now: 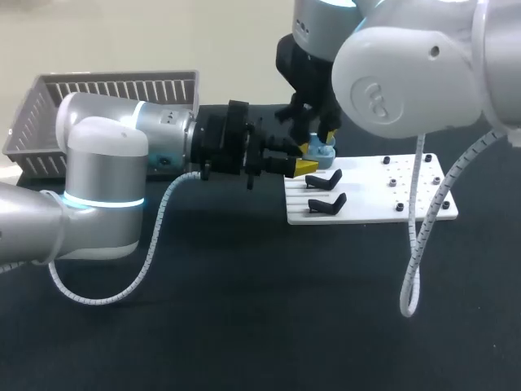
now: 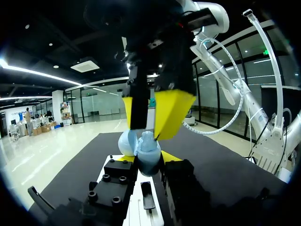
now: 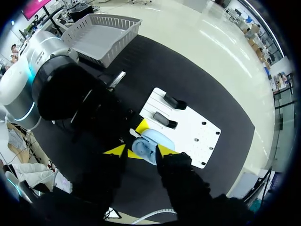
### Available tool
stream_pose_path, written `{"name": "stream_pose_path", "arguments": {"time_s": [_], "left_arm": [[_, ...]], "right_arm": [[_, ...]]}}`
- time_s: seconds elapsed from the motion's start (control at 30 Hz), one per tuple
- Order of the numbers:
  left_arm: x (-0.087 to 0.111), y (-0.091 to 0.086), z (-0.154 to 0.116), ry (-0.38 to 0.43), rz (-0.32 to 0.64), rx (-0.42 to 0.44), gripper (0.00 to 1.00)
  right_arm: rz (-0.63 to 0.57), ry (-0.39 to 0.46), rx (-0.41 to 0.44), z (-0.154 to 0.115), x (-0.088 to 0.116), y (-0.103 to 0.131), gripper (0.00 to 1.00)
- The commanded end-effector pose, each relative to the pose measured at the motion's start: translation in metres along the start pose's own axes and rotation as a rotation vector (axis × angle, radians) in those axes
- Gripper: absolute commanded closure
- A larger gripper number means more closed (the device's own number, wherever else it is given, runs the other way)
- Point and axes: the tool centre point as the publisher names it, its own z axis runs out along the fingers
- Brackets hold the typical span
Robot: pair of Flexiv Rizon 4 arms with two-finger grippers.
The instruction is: Pick up each earbud case from the left stands, insert the matching earbuds, close the lid, and place the case in the box.
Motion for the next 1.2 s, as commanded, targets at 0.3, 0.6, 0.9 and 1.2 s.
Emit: {"name": "stream_pose_path", "arguments": {"time_s": [0.3,0.6,0.9,1.2], "left_arm": [[0.0,-0.002,0.0,-0.002,0.003,-0.006,1.0],[0.0,-0.002,0.0,-0.002,0.003,-0.006,1.0],[0.0,-0.002,0.0,-0.002,0.003,-0.006,1.0],[0.0,-0.002,0.0,-0.002,0.003,-0.006,1.0]], "right_arm": [[0.167,-0.124,0.056,-0.038,0.003,-0.019,0.0],[0.409,-0.164,0.144,-0.024,-0.014,-0.059,0.0],[0.469,-0.143,0.176,-0.002,-0.024,-0.08,0.0],[0.483,-0.097,0.171,0.015,-0.019,-0.089,0.0]]}}
